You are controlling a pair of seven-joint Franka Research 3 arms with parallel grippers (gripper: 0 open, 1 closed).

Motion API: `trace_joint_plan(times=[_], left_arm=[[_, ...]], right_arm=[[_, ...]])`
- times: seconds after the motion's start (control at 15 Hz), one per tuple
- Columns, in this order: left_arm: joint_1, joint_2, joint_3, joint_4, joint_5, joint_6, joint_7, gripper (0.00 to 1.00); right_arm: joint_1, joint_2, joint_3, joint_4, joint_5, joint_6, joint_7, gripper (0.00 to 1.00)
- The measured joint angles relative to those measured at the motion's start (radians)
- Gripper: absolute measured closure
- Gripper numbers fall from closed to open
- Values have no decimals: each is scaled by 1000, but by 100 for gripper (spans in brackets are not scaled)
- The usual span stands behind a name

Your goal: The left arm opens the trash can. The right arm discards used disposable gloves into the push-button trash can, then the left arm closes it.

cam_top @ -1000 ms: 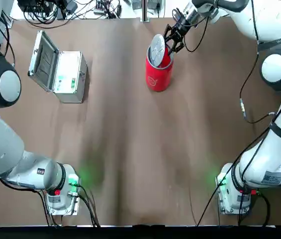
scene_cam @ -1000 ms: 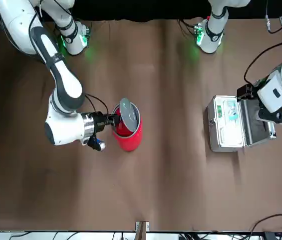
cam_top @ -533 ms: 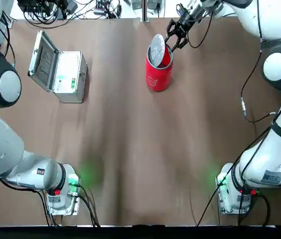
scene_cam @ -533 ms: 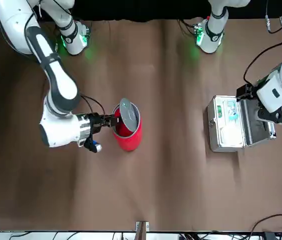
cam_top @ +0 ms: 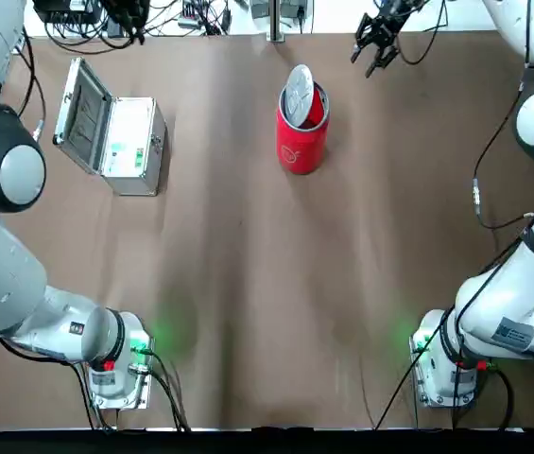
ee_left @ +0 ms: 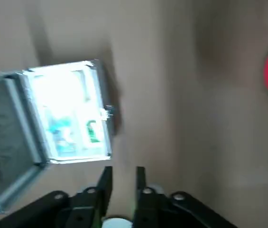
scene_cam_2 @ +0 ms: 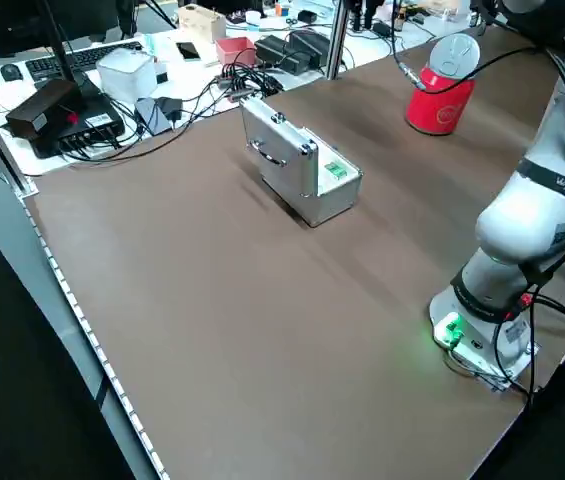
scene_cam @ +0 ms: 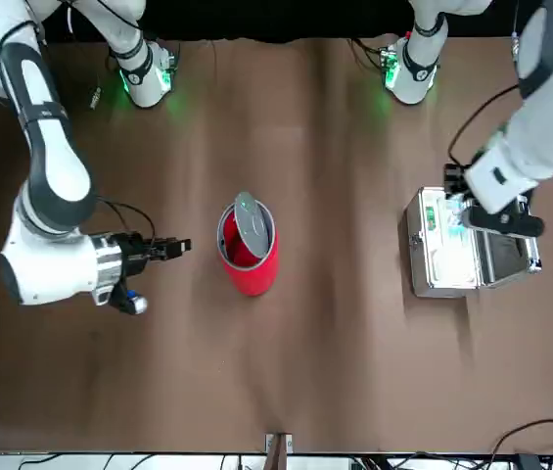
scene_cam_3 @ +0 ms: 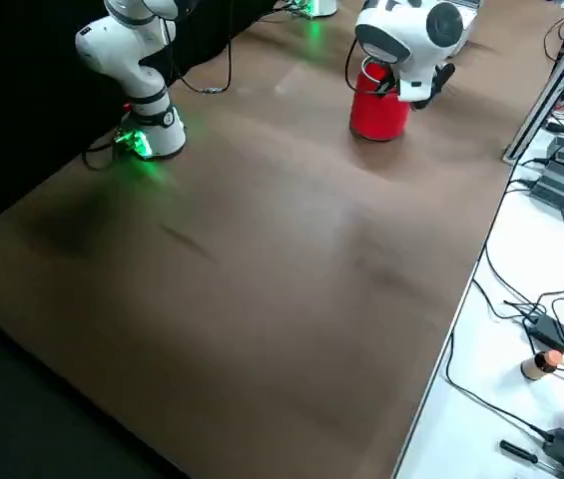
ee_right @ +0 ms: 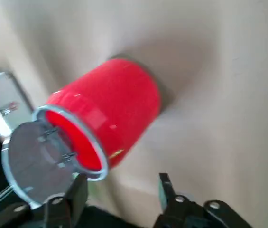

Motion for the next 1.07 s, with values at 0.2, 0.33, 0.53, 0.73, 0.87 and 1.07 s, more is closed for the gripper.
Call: trace_joint_plan(times=[0.2,0.33,0.53,0.73,0.87,1.07], left_arm=[[-12,11,-84,-1,-59,30,-152,99],[-20,28,-147,-3,-88,98,-271,99],[-44,58,-212,-5,-114,253,-452,99],[-74,88,-246,-5,-134,441,-605,99],[-123,122,-248,-7,-134,573,-680,99],[-210,190,-247,-8,-134,741,-744,96]], right_arm=[[-37,-18,1,18,-147,-16,-7,27],[-50,-33,0,42,-231,-32,-8,21],[-76,-57,-4,94,-287,-75,-8,5],[-134,-75,-5,117,-291,-91,-15,1],[-158,-89,-6,122,-291,-92,-21,1],[-166,-115,-6,123,-298,-122,-21,1]])
